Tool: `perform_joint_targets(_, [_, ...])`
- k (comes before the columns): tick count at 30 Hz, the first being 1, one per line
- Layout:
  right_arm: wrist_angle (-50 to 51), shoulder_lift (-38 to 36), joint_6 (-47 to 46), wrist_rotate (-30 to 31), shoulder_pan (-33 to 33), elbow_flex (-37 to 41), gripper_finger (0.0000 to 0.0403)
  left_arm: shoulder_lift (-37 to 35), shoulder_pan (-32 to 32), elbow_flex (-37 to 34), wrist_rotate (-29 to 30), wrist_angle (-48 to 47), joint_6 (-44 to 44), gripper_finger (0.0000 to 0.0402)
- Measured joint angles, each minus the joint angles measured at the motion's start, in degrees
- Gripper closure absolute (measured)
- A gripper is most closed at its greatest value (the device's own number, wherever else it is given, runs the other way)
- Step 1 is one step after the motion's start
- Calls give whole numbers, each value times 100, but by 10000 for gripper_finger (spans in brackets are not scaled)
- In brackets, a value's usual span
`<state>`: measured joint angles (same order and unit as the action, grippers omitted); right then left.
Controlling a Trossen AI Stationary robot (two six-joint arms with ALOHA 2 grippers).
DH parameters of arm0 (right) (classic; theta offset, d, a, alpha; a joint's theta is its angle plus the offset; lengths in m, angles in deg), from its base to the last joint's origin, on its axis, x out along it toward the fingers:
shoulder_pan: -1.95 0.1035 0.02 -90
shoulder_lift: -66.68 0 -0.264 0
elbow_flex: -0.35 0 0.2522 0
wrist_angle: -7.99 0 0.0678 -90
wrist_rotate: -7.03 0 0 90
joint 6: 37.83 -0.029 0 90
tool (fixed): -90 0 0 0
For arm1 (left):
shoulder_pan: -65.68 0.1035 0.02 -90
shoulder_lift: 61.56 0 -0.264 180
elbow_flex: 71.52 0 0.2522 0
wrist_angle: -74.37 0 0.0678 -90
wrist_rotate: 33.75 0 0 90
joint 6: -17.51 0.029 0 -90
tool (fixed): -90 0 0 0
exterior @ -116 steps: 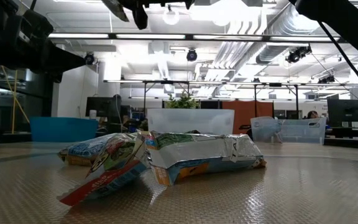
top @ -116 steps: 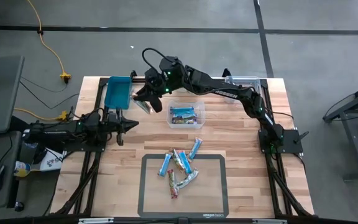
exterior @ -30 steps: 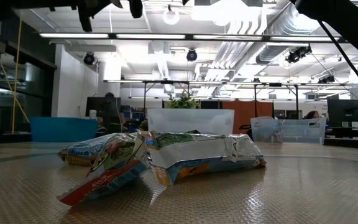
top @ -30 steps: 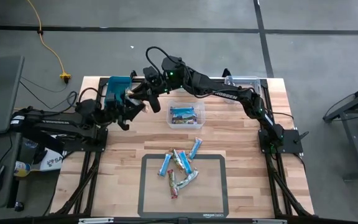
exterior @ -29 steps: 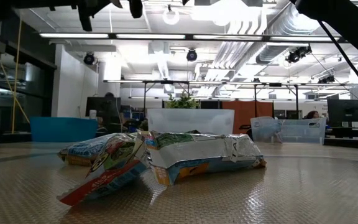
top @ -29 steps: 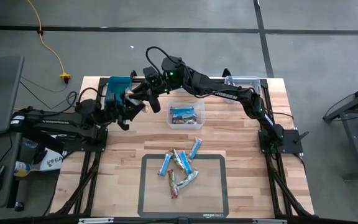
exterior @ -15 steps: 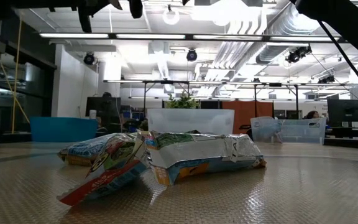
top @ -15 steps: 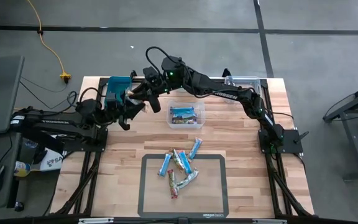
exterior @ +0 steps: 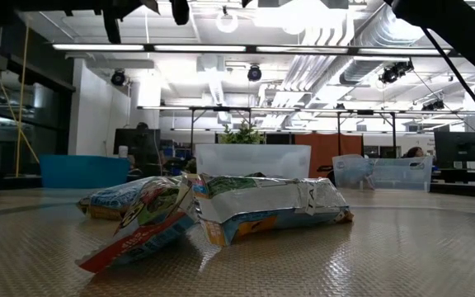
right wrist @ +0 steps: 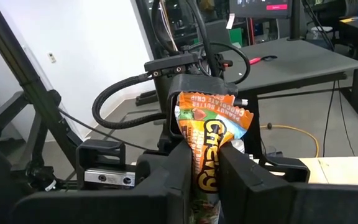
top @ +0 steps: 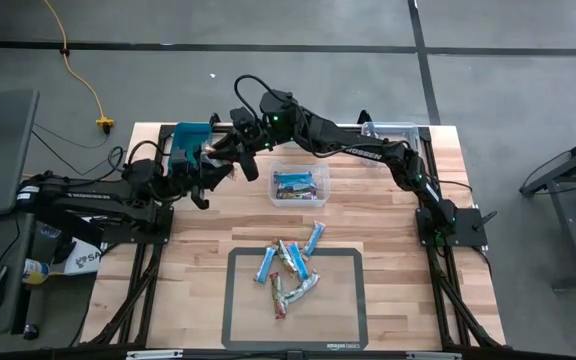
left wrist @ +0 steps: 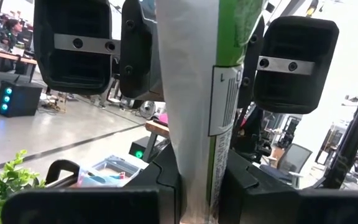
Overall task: Pick and place Granola Bars by type
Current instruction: Put the orange granola bar in the blue bin
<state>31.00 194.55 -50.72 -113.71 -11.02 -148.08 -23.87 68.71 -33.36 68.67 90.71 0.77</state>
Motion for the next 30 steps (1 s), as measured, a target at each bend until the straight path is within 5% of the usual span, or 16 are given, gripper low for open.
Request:
perform_joint_targets(5, [-81, 4, 17, 33, -4, 0, 345, -1, 0, 2, 6, -2, 0, 349])
perform_joint_targets(16, [-392, 4, 137, 24, -51, 0, 223, 4, 0, 2, 14, -43, 2, 349])
perform_joint_targets(22, [-358, -351, 262, 148, -348, -17, 199, -4, -2, 0, 17, -55, 133, 349])
perform_joint_targets(30, [1617, -1379, 1103, 1139, -828, -28, 198, -248, -2, 0, 834, -46, 618, 349])
